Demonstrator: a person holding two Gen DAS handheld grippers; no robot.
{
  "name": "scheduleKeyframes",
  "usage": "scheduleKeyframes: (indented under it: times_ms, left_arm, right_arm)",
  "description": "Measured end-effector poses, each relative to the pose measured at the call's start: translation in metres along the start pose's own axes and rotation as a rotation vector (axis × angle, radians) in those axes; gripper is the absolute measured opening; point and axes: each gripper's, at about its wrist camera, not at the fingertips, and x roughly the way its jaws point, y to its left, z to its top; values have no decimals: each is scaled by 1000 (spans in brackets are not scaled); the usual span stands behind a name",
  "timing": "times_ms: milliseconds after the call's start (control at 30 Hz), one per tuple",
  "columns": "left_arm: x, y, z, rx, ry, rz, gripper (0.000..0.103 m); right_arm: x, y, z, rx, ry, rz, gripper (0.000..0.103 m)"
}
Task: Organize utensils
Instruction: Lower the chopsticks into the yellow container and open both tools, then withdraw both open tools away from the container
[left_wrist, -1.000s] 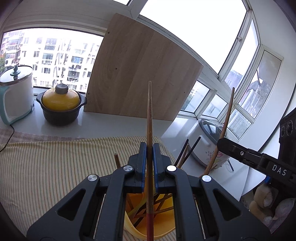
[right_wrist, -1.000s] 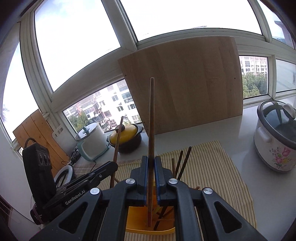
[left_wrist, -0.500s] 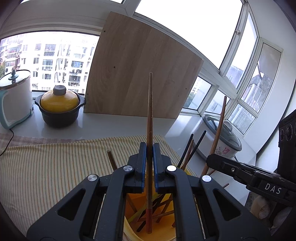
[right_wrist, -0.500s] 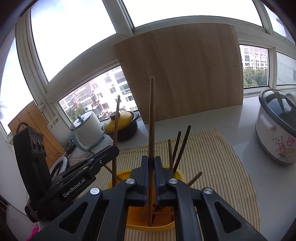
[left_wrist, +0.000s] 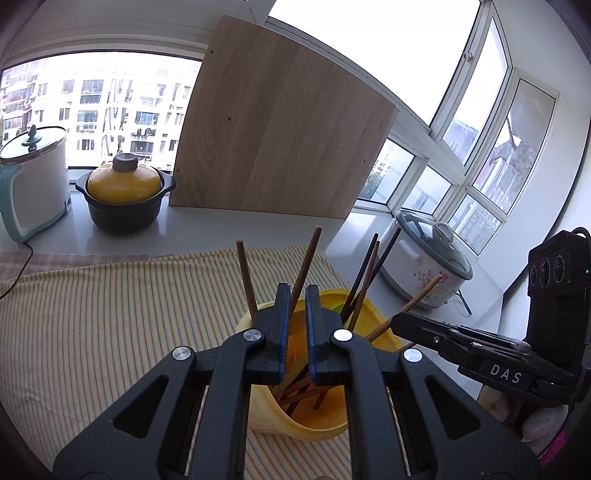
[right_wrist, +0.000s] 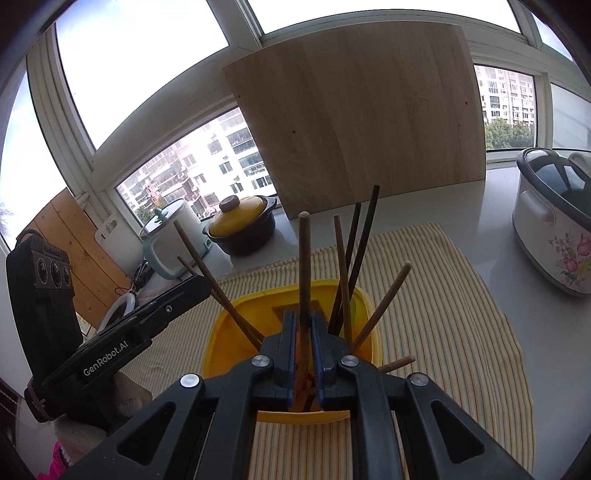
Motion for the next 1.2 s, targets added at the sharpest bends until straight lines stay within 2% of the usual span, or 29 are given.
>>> scheduleKeyframes:
  times_ms: [33, 100, 333, 700, 800, 833, 867, 933, 1000, 1033, 1133, 1200]
  left_arm:
    - [-3, 1, -2, 0, -1, 1, 7]
    - [-9, 3, -5, -6, -4, 1, 7]
    - [-30, 9, -20, -7, 4, 21, 7]
    - [-69, -4, -43, 86, -2, 70, 7]
    - [-81, -11, -48, 119, -19, 81, 8]
    - [-85, -13, -49, 132, -28, 90, 14]
    - [-88, -16, -51, 146, -36, 100, 25]
    - [-97, -21, -56, 172, -54, 116, 33]
    - [-103, -23, -60, 184, -64, 133, 34]
    - [-107, -23, -64, 185, -65, 140, 38]
    - [-116, -22, -71, 177, -75, 161, 61]
    - [-123, -21, -76, 168, -89, 180, 67]
  right_arm:
    - [0, 1, -2, -4, -1, -5, 10]
    - [-2, 2, -5, -10, -2, -9, 18]
    - [-11, 8, -13, -21, -24, -35, 21]
    - [-34, 28, -35, -58, -59, -50, 23]
    - [-43, 36, -41, -76, -85, -70, 28]
    - [-47, 38, -43, -83, -97, -81, 28]
    - [-50, 41, -45, -88, -105, -88, 29]
    - [-56, 45, -49, -94, -121, -98, 31]
    - [-61, 48, -54, -97, -132, -111, 32]
    - [-63, 49, -56, -99, -137, -124, 33]
    - [-68, 52, -62, -112, -155, -158, 46]
    - [-72, 54, -66, -115, -165, -172, 54]
